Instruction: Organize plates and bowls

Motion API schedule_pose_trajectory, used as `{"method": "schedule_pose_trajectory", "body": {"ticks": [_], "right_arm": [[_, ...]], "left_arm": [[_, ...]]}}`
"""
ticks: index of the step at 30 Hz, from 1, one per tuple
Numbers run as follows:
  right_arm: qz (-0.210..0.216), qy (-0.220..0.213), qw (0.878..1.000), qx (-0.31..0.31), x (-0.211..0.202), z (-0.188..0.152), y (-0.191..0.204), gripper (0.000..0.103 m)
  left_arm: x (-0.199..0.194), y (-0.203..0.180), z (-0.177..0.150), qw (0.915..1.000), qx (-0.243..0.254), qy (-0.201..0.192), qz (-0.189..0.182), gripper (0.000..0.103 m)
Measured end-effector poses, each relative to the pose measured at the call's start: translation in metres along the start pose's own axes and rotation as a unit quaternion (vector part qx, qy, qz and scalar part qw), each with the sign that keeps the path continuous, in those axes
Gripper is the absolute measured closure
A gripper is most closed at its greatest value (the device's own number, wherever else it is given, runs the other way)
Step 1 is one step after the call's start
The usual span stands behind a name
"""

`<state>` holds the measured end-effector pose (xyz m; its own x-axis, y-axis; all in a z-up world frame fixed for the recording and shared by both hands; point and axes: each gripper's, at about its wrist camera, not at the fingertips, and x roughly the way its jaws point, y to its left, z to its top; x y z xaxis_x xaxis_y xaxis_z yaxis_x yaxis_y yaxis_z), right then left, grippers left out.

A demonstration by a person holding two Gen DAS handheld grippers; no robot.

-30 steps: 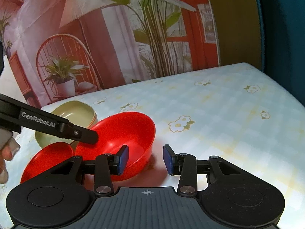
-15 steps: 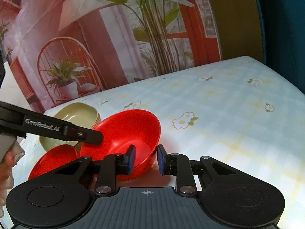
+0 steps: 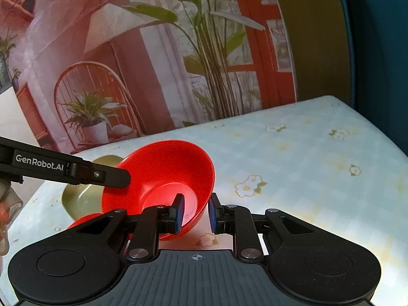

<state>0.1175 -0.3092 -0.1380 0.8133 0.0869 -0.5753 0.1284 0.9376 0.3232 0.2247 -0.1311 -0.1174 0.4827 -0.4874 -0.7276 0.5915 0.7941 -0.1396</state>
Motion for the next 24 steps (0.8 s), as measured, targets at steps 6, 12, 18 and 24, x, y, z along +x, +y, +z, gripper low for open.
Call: {"method": "schedule_pose_trajectory", "body": {"ticks": [6,12,18,24], "right_arm": [[0.01,-0.002,1.0,-0.022,-0.008,0.006,0.02,0.083],[0.017,0.0,0.999,-0.048,-0.017,0.01,0.043,0.083],[0.03,0.008,0.997,-0.076,-0.026,0.007,0.067,0.083],[0.041,0.025,0.994,-0.099,-0.031,-0.001,0.089,0.083]], "left_arm": [[-0.02,0.007,-0.005,0.9998,-0.012,-0.016,0.006,0.075],[-0.042,0.015,-0.016,0.9992,-0.023,-0.03,0.01,0.075],[-0.062,0.026,-0.034,0.998,-0.038,-0.047,0.016,0.074],[-0.074,0.037,-0.06,0.997,-0.056,-0.051,0.018,0.074]]}}
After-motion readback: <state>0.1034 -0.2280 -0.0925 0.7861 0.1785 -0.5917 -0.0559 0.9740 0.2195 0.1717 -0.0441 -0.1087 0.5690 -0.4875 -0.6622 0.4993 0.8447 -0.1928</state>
